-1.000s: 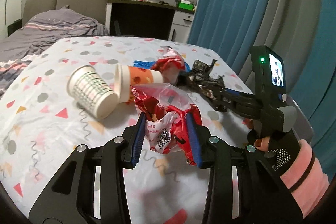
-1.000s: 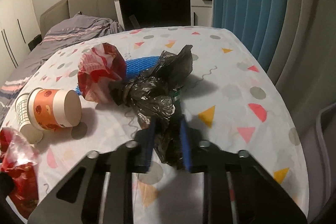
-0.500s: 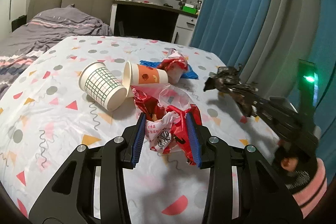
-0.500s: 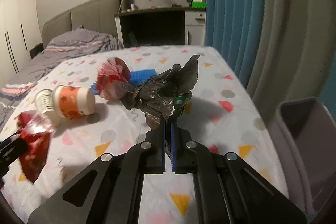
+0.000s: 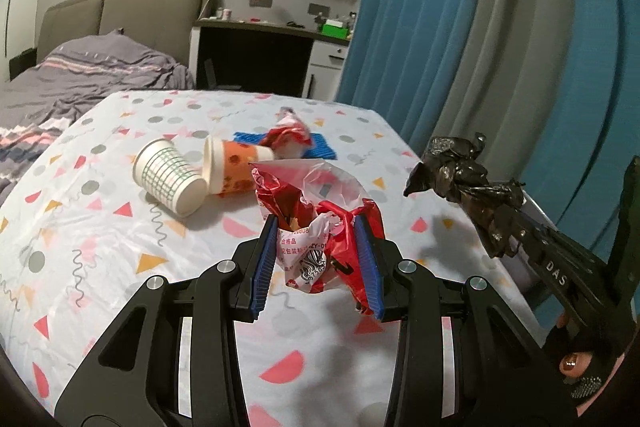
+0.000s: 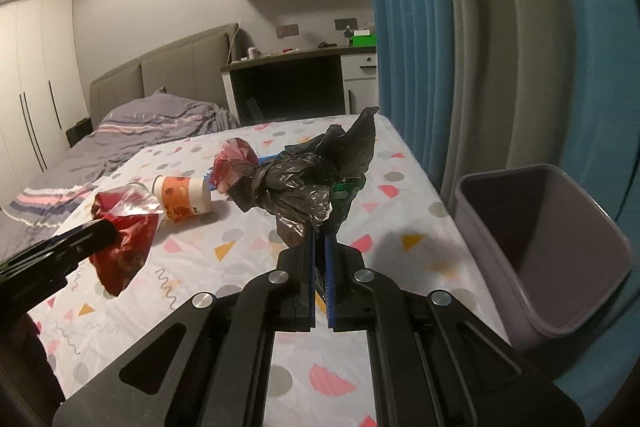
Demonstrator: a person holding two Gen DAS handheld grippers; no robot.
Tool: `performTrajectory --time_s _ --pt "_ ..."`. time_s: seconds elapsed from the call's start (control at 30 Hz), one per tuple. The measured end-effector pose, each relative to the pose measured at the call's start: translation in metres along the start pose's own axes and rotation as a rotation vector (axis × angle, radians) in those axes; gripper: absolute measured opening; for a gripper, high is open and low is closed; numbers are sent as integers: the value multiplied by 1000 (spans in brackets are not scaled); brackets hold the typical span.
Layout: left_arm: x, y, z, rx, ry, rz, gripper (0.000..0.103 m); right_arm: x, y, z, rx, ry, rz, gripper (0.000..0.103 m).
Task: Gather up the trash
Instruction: 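Carry the red bag and black bag over the grey bin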
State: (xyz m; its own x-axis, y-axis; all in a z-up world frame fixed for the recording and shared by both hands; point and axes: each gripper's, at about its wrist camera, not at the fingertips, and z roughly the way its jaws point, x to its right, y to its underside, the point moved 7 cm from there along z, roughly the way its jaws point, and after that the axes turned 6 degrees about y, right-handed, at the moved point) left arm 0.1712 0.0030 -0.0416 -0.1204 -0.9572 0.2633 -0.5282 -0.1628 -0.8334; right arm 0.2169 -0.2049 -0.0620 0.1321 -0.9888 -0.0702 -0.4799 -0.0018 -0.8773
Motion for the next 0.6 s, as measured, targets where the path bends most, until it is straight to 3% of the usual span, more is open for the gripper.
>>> performTrajectory --time_s 0.6 --pt "97 -3 29 -27 144 131 38 70 -5 -31 63 151 46 5"
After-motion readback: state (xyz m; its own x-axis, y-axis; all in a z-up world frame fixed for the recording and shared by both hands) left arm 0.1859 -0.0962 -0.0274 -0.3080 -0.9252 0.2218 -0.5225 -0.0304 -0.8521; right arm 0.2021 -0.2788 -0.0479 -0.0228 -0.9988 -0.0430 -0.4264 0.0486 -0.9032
